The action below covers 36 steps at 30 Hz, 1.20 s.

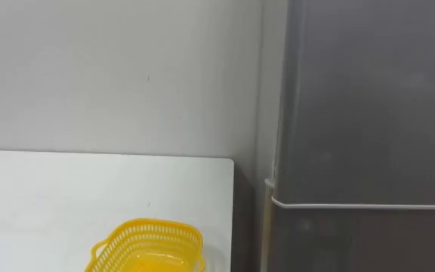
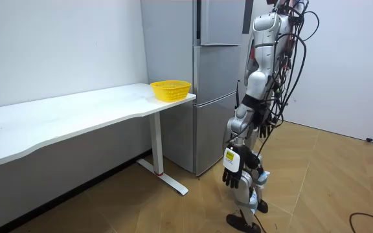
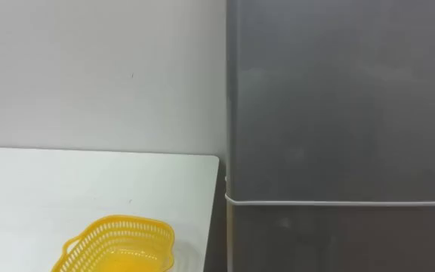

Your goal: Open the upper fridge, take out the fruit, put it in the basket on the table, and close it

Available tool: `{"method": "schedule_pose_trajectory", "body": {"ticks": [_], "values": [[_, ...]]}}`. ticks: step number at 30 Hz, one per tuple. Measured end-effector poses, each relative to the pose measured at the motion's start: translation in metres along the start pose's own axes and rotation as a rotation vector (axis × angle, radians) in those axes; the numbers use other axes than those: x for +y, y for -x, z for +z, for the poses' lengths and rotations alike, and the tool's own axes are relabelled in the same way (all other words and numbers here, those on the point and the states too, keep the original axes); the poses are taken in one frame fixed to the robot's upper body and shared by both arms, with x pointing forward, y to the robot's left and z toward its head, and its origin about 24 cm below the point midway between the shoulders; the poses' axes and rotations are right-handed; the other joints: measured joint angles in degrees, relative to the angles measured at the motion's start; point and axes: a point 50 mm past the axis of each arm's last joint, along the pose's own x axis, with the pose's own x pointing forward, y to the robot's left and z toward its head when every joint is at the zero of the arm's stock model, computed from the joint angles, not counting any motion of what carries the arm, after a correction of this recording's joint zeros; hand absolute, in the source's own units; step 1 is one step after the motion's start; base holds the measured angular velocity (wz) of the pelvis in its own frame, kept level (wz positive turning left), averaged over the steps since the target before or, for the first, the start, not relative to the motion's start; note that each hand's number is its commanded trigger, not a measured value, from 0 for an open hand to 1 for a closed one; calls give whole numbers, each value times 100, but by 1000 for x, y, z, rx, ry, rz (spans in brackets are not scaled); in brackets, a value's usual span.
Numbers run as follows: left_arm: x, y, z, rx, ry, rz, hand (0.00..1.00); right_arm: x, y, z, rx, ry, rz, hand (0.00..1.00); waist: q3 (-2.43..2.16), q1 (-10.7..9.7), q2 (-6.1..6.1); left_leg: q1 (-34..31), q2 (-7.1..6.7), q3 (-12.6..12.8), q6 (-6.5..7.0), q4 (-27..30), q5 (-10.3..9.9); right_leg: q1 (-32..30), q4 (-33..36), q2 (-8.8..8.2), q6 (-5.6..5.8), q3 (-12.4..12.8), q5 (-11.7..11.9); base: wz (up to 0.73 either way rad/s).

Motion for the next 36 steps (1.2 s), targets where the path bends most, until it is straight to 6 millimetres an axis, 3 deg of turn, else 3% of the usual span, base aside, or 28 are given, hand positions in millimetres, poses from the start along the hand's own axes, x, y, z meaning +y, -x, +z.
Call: {"method": "schedule_pose_trajectory", "body": {"ticks": [24, 36], "values": [[-1, 0, 1, -5, 19, 5, 0, 3, 0, -2, 8, 4, 2, 0, 2, 27, 0, 99, 3, 18, 0, -18, 0, 73, -13, -1, -1, 53, -1, -1], [8, 1, 3, -80, 425, 70, 0, -1, 0, -1, -5, -33, 5, 0, 0, 19, 77, 66, 3, 3, 0, 14, 0, 61, 1, -8, -1, 43, -1, 0]]}}
